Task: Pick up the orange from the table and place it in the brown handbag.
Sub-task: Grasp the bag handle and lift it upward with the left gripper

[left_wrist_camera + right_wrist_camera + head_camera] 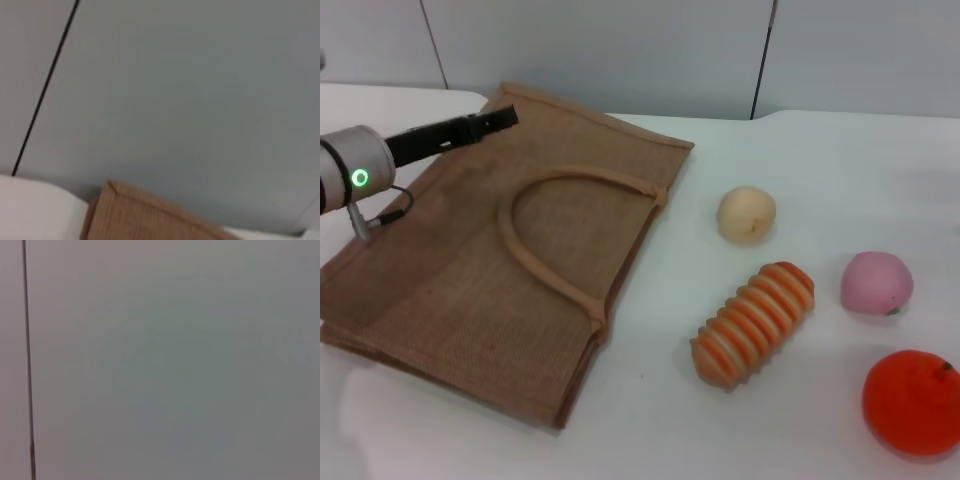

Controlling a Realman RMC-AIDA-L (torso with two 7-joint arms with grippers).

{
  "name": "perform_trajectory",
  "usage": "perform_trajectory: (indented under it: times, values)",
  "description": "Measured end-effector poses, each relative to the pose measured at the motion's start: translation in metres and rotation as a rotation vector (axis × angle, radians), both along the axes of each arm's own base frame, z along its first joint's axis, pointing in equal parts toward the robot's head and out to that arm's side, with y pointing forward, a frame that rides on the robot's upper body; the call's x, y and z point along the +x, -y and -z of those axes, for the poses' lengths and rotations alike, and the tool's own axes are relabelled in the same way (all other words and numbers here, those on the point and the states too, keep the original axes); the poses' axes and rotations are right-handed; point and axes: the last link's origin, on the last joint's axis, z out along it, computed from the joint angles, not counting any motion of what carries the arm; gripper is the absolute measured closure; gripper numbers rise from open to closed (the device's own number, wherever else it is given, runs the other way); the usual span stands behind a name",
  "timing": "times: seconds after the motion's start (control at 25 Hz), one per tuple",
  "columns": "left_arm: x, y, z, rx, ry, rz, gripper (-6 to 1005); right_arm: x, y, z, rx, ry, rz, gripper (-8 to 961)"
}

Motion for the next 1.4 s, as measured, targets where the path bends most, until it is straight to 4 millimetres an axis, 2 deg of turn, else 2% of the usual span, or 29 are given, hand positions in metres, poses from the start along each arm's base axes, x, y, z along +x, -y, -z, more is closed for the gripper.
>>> perform_trajectory:
  times: [0.36,0.52,0.84,1.0,1.4]
  values:
    - [0.006,-0.005,-0.007,-0.135,-0.092,-0.065,273,0.001,0.000,-0.001,0.000,0.001,0.004,71]
    - [0.017,-0.005,-0.014,-0.180,-0.108,-0.031,273,0.001,0.000,-0.001,-0.001,0.001,0.006,71]
    - [0.022,-0.002,-0.009,-0.307,-0.214,-0.119,273,0.002,0.000,-0.001,-0.001,0.003,0.010,71]
    - [0.020,-0.003,-0.012,-0.322,-0.254,-0.161,273,0.002,0.000,-0.001,-0.002,0.003,0.010,71]
    - [0.023,-0.006,-0.009,-0.334,-0.293,-0.127,277,0.001,-0.002,-0.001,-0.002,0.003,0.006,71]
